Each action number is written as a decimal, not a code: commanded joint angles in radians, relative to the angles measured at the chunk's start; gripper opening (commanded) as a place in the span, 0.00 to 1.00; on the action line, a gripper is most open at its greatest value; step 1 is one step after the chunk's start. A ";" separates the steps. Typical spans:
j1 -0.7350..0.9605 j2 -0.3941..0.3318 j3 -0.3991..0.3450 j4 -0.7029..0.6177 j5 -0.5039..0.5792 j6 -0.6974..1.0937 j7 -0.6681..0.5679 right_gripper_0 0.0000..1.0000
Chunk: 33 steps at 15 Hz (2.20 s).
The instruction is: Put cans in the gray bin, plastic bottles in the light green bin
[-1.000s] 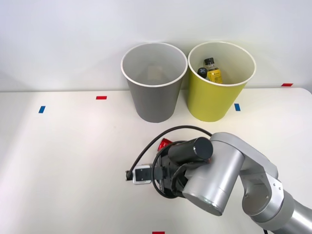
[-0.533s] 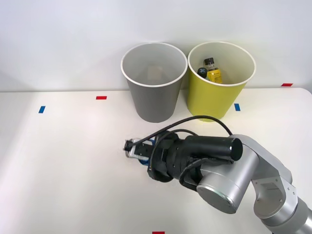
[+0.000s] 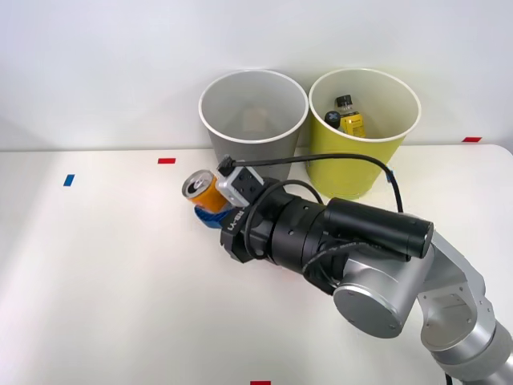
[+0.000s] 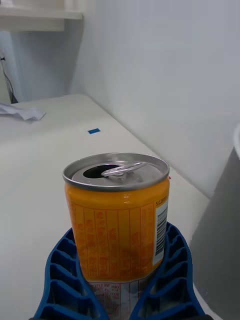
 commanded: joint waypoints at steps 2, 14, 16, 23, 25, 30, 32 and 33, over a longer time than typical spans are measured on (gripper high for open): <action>-0.033 0.056 -0.056 0.000 -0.008 -0.021 -0.071 0.00; -0.200 0.232 -0.260 0.155 0.007 -0.048 -0.144 0.00; -0.251 0.259 -0.293 0.232 0.019 -0.061 -0.141 0.00; -0.381 0.300 -0.346 0.497 0.081 -0.168 -0.111 0.00; -0.403 0.329 -0.372 0.545 0.102 -0.168 -0.101 0.00; -0.427 0.351 -0.399 0.588 0.142 -0.168 -0.091 0.00; -0.427 0.351 -0.401 0.588 0.151 -0.170 -0.093 0.00; -0.426 0.351 -0.399 0.588 0.156 -0.174 -0.095 0.00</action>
